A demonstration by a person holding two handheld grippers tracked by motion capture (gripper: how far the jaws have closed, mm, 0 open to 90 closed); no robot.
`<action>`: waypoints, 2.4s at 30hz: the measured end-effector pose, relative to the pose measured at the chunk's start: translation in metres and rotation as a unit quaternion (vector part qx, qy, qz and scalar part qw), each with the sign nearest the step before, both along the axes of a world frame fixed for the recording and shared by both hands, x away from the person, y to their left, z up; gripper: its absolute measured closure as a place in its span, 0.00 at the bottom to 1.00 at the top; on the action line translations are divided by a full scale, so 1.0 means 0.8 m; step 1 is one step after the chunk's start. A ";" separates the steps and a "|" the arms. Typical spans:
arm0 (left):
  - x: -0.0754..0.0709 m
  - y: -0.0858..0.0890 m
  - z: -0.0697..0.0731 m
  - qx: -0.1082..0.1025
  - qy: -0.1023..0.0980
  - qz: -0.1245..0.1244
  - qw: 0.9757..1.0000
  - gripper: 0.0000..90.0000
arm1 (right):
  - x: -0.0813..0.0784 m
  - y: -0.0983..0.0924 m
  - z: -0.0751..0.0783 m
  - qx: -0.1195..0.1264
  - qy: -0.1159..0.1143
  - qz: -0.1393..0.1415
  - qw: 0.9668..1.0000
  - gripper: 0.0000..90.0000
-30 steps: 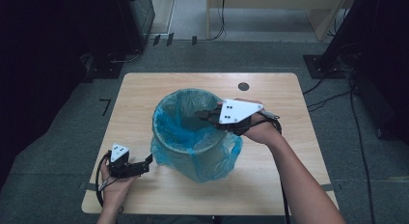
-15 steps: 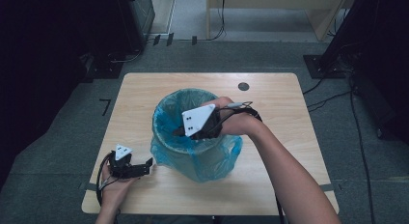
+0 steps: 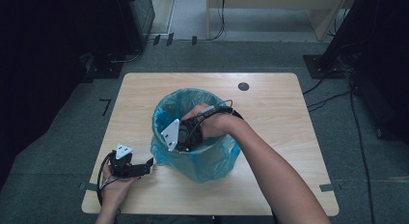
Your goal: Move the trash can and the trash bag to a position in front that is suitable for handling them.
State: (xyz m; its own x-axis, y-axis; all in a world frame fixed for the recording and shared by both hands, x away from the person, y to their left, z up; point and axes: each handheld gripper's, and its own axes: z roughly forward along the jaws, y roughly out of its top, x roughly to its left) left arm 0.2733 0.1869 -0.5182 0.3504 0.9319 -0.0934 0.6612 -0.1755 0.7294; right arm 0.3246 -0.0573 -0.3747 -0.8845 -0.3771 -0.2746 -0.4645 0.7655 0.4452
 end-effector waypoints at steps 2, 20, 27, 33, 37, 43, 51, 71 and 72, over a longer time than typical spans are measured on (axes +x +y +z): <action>0.000 0.001 0.000 -0.005 0.001 0.000 1.000 0.00 | 0.005 0.003 -0.010 -0.012 0.013 0.000 1.000 1.00; 0.001 0.002 0.000 -0.013 0.000 0.006 1.000 0.00 | 0.018 0.018 -0.035 -0.063 0.069 0.024 0.995 1.00; 0.001 0.002 0.000 -0.012 0.000 0.007 1.000 0.00 | 0.017 0.013 -0.015 -0.031 0.047 0.019 0.998 1.00; 0.001 0.000 0.000 -0.005 0.001 0.007 1.000 0.00 | 0.004 0.003 0.018 -0.028 0.016 0.031 0.999 1.00; 0.001 -0.003 0.000 0.006 0.001 0.007 1.000 0.00 | -0.004 -0.011 0.041 -0.024 0.004 0.033 0.999 1.00; 0.002 -0.006 0.000 0.024 0.002 0.007 1.000 0.00 | -0.017 -0.037 0.072 -0.006 -0.005 0.028 1.000 1.00; 0.002 -0.014 -0.002 0.052 0.002 0.010 0.999 0.00 | -0.036 -0.075 0.107 0.019 -0.007 0.023 1.000 1.00; 0.002 -0.014 -0.002 0.052 0.002 0.010 0.999 0.00 | -0.069 -0.146 0.101 0.001 0.011 0.010 1.000 0.99; 0.002 -0.014 -0.002 0.052 0.002 0.010 0.999 0.00 | -0.070 -0.150 0.098 0.000 0.010 0.007 1.000 0.99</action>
